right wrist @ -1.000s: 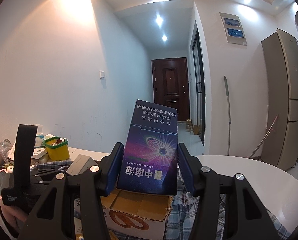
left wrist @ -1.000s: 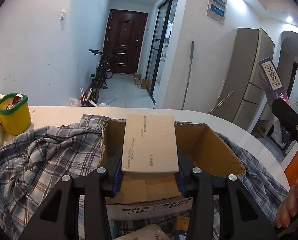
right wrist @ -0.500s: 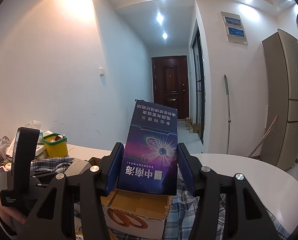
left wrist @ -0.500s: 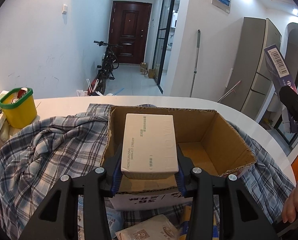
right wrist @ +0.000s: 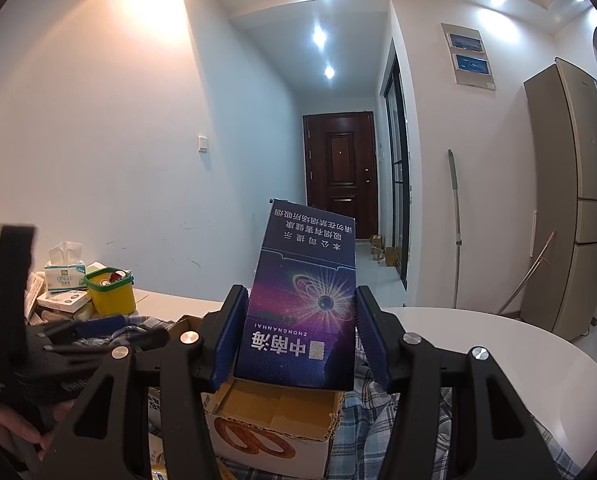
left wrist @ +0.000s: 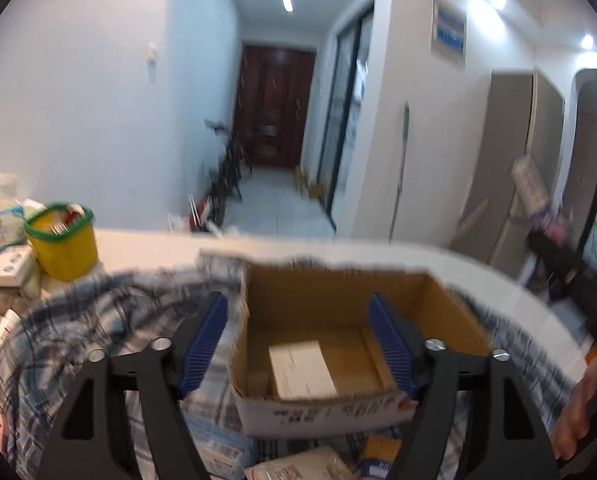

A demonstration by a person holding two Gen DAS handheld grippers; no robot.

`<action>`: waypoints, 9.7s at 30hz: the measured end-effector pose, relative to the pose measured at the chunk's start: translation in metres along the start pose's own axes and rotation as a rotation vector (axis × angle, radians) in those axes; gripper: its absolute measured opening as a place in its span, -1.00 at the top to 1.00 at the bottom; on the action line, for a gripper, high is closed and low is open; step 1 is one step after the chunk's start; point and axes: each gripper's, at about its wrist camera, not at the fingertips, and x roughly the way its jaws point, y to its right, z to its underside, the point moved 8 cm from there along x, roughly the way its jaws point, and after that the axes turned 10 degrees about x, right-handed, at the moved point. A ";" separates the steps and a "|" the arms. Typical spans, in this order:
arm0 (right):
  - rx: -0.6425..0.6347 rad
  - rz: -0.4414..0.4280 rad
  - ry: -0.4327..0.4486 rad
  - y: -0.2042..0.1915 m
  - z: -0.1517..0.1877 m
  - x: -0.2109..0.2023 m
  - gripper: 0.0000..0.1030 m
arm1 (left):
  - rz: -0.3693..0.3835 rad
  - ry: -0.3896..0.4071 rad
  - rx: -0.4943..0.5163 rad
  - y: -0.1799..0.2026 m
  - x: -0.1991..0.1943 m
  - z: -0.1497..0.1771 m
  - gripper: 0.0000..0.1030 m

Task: Organize objects
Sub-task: 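Carry the white box into the cardboard box and open the left gripper, then lower the purple-blue box into the cardboard box and open the right gripper, then withdraw both grippers from the cardboard box and move toward the table items, then lower the left gripper onto the white-and-red cigarette pack and close it, then lift the white-and-red pack with the left gripper while the right approaches the gold pack, then close the right gripper on the gold-and-blue cigarette pack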

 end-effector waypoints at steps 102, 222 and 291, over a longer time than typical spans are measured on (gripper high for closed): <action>0.037 -0.034 0.195 -0.040 -0.067 -0.160 -0.99 | -0.130 0.372 0.132 0.016 -0.243 -0.064 -1.00; -0.041 0.248 -0.060 -0.012 0.085 -0.123 -0.99 | 0.189 -0.191 -0.139 0.034 -0.105 0.123 -0.16; 0.192 0.133 -0.522 -0.061 0.165 -0.022 0.29 | -0.169 0.012 -0.063 -0.014 -0.135 0.098 -0.15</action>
